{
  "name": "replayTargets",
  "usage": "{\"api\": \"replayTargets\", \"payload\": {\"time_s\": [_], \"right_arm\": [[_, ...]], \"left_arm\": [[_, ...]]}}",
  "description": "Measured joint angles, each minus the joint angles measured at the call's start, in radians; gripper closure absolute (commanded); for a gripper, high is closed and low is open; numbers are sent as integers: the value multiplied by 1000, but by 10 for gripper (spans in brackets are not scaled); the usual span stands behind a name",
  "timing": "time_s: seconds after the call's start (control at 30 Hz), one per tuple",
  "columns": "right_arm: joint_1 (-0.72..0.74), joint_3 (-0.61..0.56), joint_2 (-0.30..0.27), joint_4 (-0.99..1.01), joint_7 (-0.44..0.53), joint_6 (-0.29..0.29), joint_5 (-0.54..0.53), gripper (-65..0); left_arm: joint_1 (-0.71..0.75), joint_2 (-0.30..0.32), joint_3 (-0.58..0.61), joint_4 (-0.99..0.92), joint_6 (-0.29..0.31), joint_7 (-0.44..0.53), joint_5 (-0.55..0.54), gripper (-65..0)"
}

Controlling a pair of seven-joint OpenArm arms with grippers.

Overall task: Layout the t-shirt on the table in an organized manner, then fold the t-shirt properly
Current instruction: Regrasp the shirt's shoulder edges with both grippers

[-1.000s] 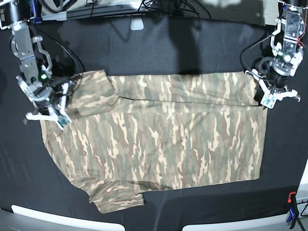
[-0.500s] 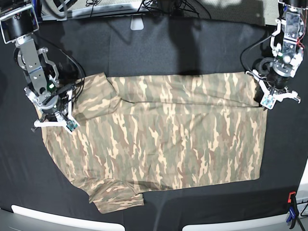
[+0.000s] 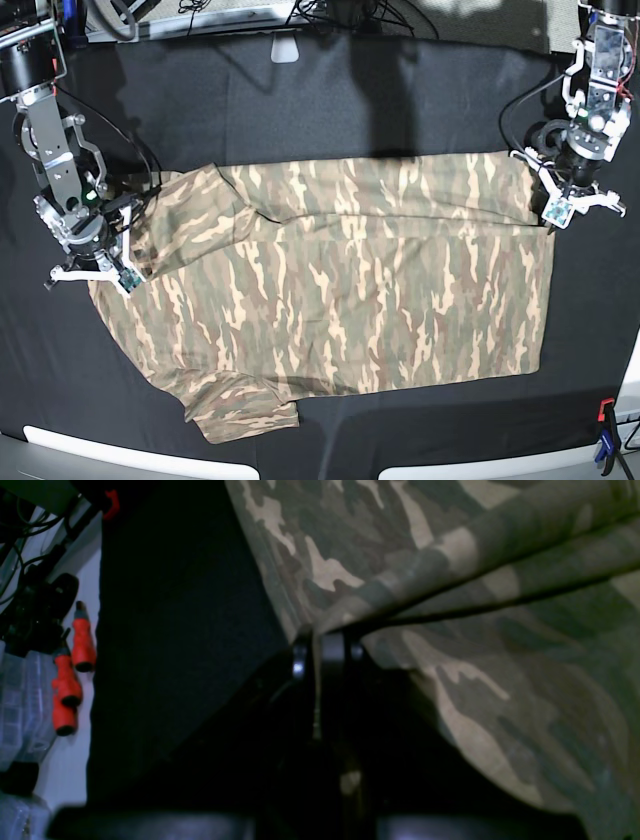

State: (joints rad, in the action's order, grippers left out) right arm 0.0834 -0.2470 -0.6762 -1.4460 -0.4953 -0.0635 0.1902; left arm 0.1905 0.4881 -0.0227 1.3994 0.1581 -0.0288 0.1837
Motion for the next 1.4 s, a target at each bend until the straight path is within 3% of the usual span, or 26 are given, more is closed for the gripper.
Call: {"api": "replayTargets", "payload": {"time_s": [0.03,0.07,0.1,0.17,0.27,0.4,0.6,0.67,0.8,0.93,1.03,1.23,1.37,1.4], "right_arm": [[0,0,0,0,-11,0,0,-33],[0,0,0,0,-16,0,0,-108],[0,0,0,0,-18,0,0,-171],[0,0,0,0,-20,0,0,-236],[0,0,0,0,-19,8,0,-237],[0,0,-5,-4,-28,72,4,-237],[-8,0,-58,-118,-112,84,0,-237],[-24,1,-79,-166,-130,87,0,-237],[-103,0,-108,-257,-153,85,-5,-237],[-169,0,-111,-319,-157,84,-4,-237],[-198,0,-111,-347,-158,89,0,-237],[-201,0,-111,-365,-183,91,0,-237],[-202,0,-111,-367,-187,92,-1,-237],[-202,0,-111,-367,-187,91,0,-237]], "left_arm": [[0,0,0,0,0,-1,-1,-150],[0,0,0,0,-1,0,3,-215],[0,2,0,0,-1,0,0,-253],[0,5,0,0,0,0,0,-263],[0,22,0,11,0,-50,5,-263],[1,66,0,70,1,-144,88,-262],[22,176,0,221,0,-287,85,-262],[60,207,-1,279,8,-287,84,-262],[188,240,1,373,167,-287,87,-255],[289,240,2,406,210,-254,100,-249],[332,243,2,406,269,-200,173,-249],[348,243,29,346,285,-148,256,-249],[307,243,96,285,261,-127,285,-249],[293,241,114,271,220,-127,304,-249]]}}
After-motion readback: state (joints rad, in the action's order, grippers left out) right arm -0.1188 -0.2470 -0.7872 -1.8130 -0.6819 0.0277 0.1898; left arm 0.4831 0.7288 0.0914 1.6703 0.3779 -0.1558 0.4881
